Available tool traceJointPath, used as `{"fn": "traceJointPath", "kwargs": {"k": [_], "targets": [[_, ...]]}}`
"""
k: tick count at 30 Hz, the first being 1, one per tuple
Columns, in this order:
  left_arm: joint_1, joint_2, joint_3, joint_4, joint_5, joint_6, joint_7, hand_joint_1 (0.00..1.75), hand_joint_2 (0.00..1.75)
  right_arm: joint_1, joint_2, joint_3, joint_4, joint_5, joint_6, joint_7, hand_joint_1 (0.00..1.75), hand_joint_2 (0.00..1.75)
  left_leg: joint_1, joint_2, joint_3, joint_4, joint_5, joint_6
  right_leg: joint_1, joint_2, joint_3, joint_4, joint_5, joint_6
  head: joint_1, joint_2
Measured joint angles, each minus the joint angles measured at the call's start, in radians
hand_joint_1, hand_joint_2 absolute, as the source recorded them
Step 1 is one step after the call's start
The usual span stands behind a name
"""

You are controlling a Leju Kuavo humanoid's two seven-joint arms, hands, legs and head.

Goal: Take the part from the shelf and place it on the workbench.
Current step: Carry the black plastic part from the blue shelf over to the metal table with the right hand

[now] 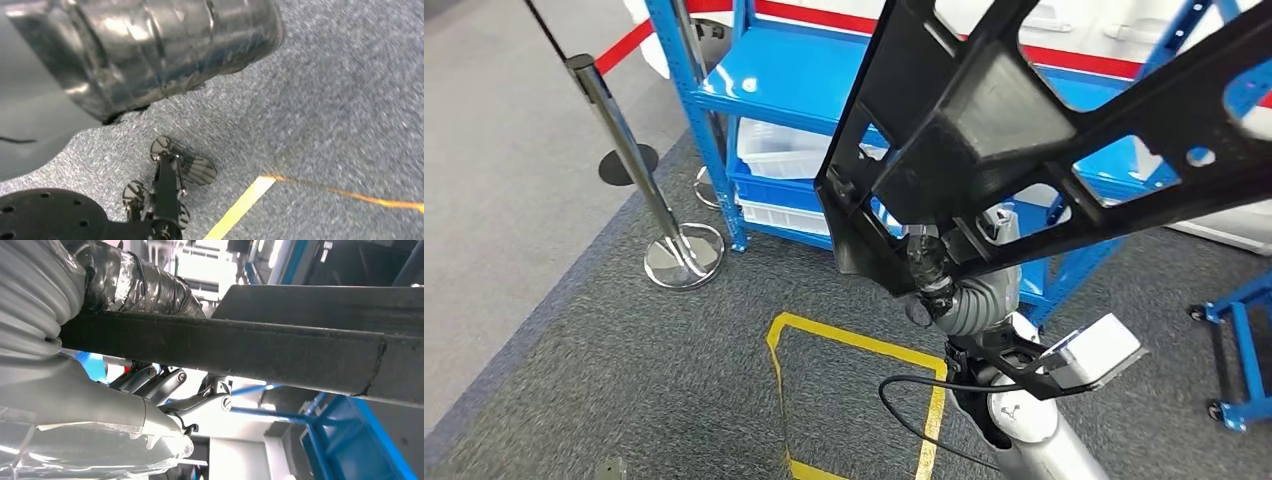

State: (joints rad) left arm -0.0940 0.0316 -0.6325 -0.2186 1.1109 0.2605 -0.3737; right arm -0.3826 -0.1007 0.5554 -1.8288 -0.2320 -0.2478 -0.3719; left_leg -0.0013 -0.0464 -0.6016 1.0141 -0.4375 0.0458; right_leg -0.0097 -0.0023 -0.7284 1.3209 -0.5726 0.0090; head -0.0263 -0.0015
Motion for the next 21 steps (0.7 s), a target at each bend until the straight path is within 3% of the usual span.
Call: {"fn": "traceJointPath", "kwargs": {"k": [2,4,6,8,10,12,14,15,16,17,19,21], "targets": [[0.001,0.0,0.0,0.0,0.0,0.0,0.001,0.0,0.0,0.003,-0.001,-0.001,0.0,-0.002,0.002,0.0,1.75,1.75,0.0,-0.027,-0.001,0.007,-0.002,-0.002,-0.002,0.012,0.043,-0.086,0.06,-0.003,0.0,0.0],[0.0,-0.002,0.0,0.0,0.0,0.001,0.002,0.0,0.0,0.003,-0.002,-0.003,-0.002,-0.003,0.004,0.0,1.75,1.75,0.0,-0.052,-0.008,0.018,-0.006,-0.009,-0.007,0.061,0.102,-0.206,0.105,-0.007,-0.001,0.0],[-0.001,-0.003,0.0,0.0,0.0,0.001,0.003,0.0,0.0,0.004,-0.003,-0.005,-0.003,-0.006,0.004,-0.002,1.75,1.75,0.004,-0.075,-0.02,0.025,-0.005,-0.022,-0.008,0.09,0.124,-0.255,0.109,-0.009,-0.001,0.0],[0.001,-0.001,0.0,0.0,-0.001,0.001,0.003,0.0,0.0,0.004,-0.003,-0.006,-0.004,-0.009,0.004,-0.006,1.75,1.75,0.01,-0.091,-0.028,0.024,-0.001,-0.035,-0.006,0.068,0.127,-0.263,0.114,-0.016,0.0,0.0],[0.005,-0.001,0.0,0.001,-0.001,0.001,0.003,0.0,0.0,0.003,-0.003,-0.006,-0.005,-0.014,0.004,-0.011,1.75,1.75,0.008,-0.052,-0.043,0.048,-0.017,-0.045,-0.008,0.042,0.133,-0.275,0.119,-0.028,-0.005,0.0],[0.002,-0.002,0.0,0.002,-0.002,0.0,0.003,0.0,0.0,0.003,-0.003,-0.006,-0.008,-0.017,0.005,-0.013,1.75,1.75,0.007,0.009,-0.089,0.142,-0.065,-0.055,-0.007,0.013,0.137,-0.282,0.121,-0.035,-0.012,0.0],[0.0,-0.002,0.0,0.002,-0.003,0.0,0.002,0.0,0.0,0.005,-0.003,-0.007,-0.009,-0.018,0.006,-0.014,1.75,1.75,0.012,0.03,-0.145,0.254,-0.107,-0.062,-0.004,-0.018,0.137,-0.282,0.119,-0.038,-0.014,0.0],[0.0,-0.002,0.0,0.002,-0.003,0.0,0.002,0.0,0.0,0.005,-0.003,-0.007,-0.009,-0.019,0.007,-0.014,1.75,1.75,0.014,0.033,-0.156,0.276,-0.108,-0.064,-0.003,-0.033,0.137,-0.282,0.118,-0.038,-0.014,0.0],[0.002,-0.002,0.0,0.002,-0.003,0.0,0.001,0.0,0.0,0.006,-0.003,-0.007,-0.009,-0.02,0.008,-0.014,1.75,1.75,0.015,0.037,-0.148,0.26,-0.091,-0.065,-0.003,-0.046,0.138,-0.282,0.116,-0.038,-0.014,0.0],[0.003,-0.002,0.0,0.002,-0.004,0.001,0.001,0.0,0.0,0.006,-0.003,-0.007,-0.009,-0.02,0.008,-0.014,1.75,1.75,0.015,0.045,-0.119,0.207,-0.06,-0.064,-0.002,-0.058,0.14,-0.282,0.115,-0.036,-0.014,0.0],[0.002,-0.002,0.0,0.002,-0.004,0.001,0.001,0.0,0.0,0.005,-0.003,-0.007,-0.01,-0.021,0.009,-0.014,1.75,1.75,0.007,0.087,-0.049,0.072,-0.01,-0.056,0.001,-0.08,0.144,-0.282,0.111,-0.031,-0.014,0.0],[-0.001,-0.002,0.0,0.002,-0.007,0.002,0.001,0.0,0.0,0.005,-0.004,-0.008,-0.011,-0.023,0.011,-0.016,1.75,1.75,-0.003,0.109,-0.019,0.01,0.002,-0.041,0.005,-0.099,0.147,-0.283,0.108,-0.023,-0.013,0.0]]}}
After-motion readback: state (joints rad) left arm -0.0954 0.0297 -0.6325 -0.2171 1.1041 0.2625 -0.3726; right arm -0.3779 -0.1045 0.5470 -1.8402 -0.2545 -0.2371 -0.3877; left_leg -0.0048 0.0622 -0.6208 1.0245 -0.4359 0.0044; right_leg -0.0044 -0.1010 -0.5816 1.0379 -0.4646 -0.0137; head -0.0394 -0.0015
